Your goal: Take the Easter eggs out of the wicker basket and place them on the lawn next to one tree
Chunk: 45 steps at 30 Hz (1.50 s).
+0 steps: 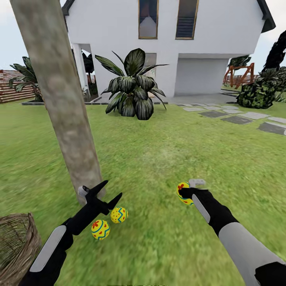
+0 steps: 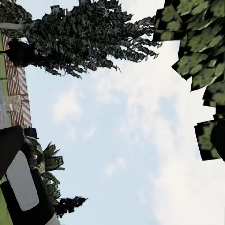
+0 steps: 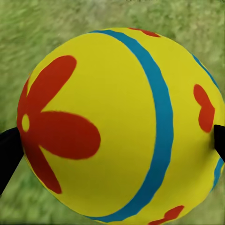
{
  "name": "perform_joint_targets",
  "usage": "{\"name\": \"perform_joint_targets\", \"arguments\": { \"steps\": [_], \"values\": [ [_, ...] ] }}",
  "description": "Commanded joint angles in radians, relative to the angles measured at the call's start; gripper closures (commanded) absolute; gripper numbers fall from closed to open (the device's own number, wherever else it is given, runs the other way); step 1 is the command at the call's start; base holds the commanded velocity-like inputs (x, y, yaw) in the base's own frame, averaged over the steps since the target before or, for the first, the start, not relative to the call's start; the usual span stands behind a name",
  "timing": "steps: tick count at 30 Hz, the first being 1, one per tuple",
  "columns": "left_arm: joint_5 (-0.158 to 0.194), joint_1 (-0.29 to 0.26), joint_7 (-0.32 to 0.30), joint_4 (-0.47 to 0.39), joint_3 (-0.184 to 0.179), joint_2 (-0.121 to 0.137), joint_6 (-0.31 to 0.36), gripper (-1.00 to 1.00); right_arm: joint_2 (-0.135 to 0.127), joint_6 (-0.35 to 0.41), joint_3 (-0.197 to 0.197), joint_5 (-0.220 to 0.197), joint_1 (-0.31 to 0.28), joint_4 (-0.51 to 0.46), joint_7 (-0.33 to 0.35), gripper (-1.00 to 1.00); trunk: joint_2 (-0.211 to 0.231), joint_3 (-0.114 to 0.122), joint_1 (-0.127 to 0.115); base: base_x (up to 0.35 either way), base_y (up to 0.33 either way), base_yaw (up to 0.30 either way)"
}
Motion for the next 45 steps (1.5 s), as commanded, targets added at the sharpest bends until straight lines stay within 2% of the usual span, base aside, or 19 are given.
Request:
{"name": "perform_joint_targets", "arguments": {
  "steps": [1,14,18,21,45],
  "values": [
    [0.000,-0.001,-0.004,0.000,-0.001,0.000,0.002,-1.00,-0.002,0.003,0.006,-0.011,-0.001,-0.002,-0.009,1.00,0.000,-0.001,0.000,-0.089,-0.314,0.287],
    [0.000,-0.001,-0.004,0.000,-0.001,0.000,0.002,-1.00,-0.002,0.003,0.008,-0.013,0.000,0.000,-0.009,1.00,0.000,-0.002,0.000,-0.063,-0.320,0.285],
    [0.000,-0.001,-0.004,0.000,-0.001,0.000,0.002,-1.00,0.031,0.004,0.009,-0.012,0.000,0.011,-0.017,1.00,0.000,-0.006,0.000,-0.001,-0.314,0.220],
    [0.000,-0.001,-0.004,0.000,-0.001,0.000,0.002,-1.00,0.039,0.004,0.009,-0.012,0.000,0.019,-0.028,1.00,0.000,-0.009,0.000,0.000,-0.275,0.204],
    [0.000,-0.001,-0.005,0.000,0.000,0.000,0.002,-1.00,0.043,0.003,0.011,-0.010,0.000,0.018,-0.029,1.00,0.000,-0.035,0.000,0.000,-0.137,0.160]
  ]
}}
